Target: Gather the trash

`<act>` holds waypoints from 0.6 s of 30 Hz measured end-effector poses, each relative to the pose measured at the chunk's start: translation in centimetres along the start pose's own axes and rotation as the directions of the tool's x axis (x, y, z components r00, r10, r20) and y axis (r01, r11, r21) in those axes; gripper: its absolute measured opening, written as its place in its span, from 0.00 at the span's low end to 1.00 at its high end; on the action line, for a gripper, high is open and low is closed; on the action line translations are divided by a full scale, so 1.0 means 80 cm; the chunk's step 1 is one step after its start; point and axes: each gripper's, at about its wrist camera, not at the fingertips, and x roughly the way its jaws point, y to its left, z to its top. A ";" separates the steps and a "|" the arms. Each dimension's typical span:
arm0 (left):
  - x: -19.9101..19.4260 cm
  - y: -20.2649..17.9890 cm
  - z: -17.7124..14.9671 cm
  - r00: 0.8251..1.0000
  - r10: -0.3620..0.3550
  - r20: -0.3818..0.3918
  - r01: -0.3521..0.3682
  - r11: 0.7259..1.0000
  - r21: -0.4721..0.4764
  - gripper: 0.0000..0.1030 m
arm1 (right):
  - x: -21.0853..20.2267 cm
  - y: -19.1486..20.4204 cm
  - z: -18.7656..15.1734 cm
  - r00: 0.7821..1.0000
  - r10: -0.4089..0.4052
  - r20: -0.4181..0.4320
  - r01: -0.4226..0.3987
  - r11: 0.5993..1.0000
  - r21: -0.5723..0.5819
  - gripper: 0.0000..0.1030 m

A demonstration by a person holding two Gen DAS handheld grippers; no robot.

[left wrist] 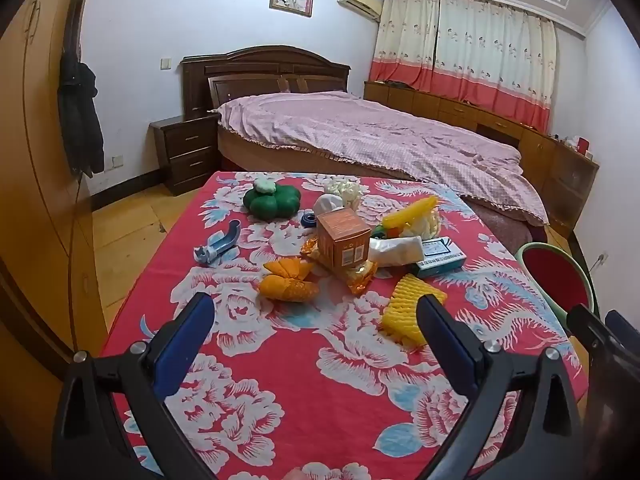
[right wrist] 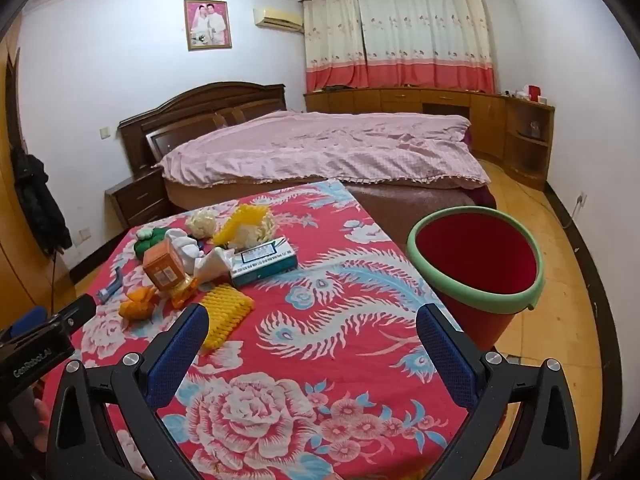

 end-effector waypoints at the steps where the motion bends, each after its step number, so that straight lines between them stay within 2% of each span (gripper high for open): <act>1: 0.000 0.000 0.000 1.000 0.001 -0.001 -0.001 1.000 0.001 0.97 | 0.000 0.000 0.000 1.000 0.000 0.001 0.000 1.000 0.000 1.00; 18: 0.004 0.002 -0.003 1.000 -0.002 -0.014 0.002 1.000 -0.004 0.97 | 0.001 -0.002 -0.001 1.000 0.001 -0.004 -0.001 1.000 0.003 1.00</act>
